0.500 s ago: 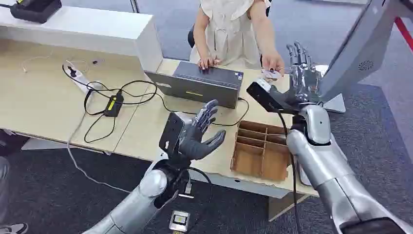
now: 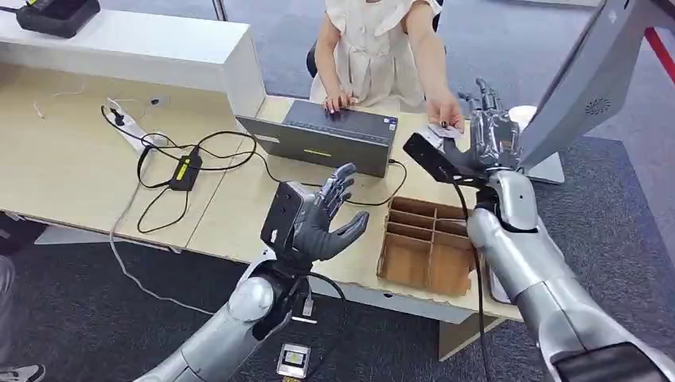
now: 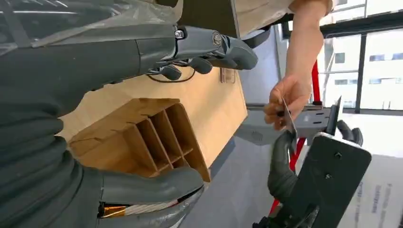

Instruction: Pass the card to the sensor for recognition and then transmit it.

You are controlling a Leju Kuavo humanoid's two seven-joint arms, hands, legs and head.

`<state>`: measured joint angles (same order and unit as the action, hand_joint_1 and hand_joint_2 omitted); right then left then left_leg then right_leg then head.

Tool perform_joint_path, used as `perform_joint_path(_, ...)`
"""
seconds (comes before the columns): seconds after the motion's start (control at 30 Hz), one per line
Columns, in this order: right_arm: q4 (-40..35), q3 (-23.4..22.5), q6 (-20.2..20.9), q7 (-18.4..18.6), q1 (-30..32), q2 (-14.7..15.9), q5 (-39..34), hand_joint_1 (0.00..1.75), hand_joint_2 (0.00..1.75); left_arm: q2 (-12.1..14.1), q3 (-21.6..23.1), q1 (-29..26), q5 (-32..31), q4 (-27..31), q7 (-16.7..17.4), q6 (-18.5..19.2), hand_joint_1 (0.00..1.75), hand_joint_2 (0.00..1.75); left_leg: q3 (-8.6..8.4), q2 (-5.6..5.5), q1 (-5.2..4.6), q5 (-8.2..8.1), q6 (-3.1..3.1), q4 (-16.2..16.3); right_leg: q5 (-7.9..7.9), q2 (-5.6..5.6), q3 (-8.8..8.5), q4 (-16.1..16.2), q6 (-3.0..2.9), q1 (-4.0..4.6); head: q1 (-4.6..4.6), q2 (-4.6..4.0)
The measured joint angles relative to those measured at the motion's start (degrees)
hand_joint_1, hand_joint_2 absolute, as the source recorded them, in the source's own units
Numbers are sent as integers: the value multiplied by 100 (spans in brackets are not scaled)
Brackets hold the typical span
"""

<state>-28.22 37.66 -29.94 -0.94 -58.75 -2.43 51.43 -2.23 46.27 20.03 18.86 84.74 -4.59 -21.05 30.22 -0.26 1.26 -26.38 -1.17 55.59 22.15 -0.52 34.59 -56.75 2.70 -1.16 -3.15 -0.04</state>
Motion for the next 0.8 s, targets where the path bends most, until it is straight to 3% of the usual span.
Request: perform_joint_path(0.8,264,-28,-420,-426,69,48,-787,175,175,7,101,10,-18,-59,94,79,0,175,-1,1,0,0,0,0,0,-2,2,0,0,0,0,-2)
